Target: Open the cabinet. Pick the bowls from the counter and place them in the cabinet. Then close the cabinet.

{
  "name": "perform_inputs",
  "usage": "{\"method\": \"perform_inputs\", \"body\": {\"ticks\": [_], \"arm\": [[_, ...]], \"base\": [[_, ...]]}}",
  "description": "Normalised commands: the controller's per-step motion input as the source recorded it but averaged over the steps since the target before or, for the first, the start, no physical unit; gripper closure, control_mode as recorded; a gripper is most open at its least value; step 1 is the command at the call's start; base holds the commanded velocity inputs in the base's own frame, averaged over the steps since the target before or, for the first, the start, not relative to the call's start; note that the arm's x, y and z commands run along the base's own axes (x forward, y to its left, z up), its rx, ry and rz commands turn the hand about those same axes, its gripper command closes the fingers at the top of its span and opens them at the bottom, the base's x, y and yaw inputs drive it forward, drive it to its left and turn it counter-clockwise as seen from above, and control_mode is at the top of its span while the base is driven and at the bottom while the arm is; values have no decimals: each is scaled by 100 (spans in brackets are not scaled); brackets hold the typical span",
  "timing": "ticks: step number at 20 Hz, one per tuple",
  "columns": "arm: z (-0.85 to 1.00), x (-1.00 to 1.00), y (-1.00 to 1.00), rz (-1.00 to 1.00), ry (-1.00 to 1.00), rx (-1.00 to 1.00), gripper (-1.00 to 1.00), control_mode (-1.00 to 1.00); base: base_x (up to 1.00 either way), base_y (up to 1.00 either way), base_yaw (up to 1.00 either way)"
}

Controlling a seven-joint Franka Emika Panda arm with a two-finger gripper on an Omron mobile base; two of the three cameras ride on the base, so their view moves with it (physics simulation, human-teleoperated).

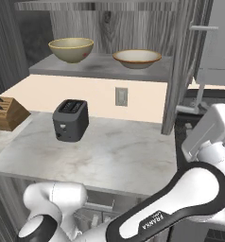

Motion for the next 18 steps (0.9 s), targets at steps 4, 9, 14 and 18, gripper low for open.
{"method": "perform_inputs", "body": {"ticks": [4,9,14,18], "arm": [[-9,44,-6,12,0,-5,-100,-100],[-2,42,18,9,-7,-12,-100,-100],[-2,53,84,5,-16,-19,-100,-100],[0,55,100,1,-17,-22,-100,-100]], "base": [[0,0,0],[0,0,0],[0,0,0],[0,0,0]]}}
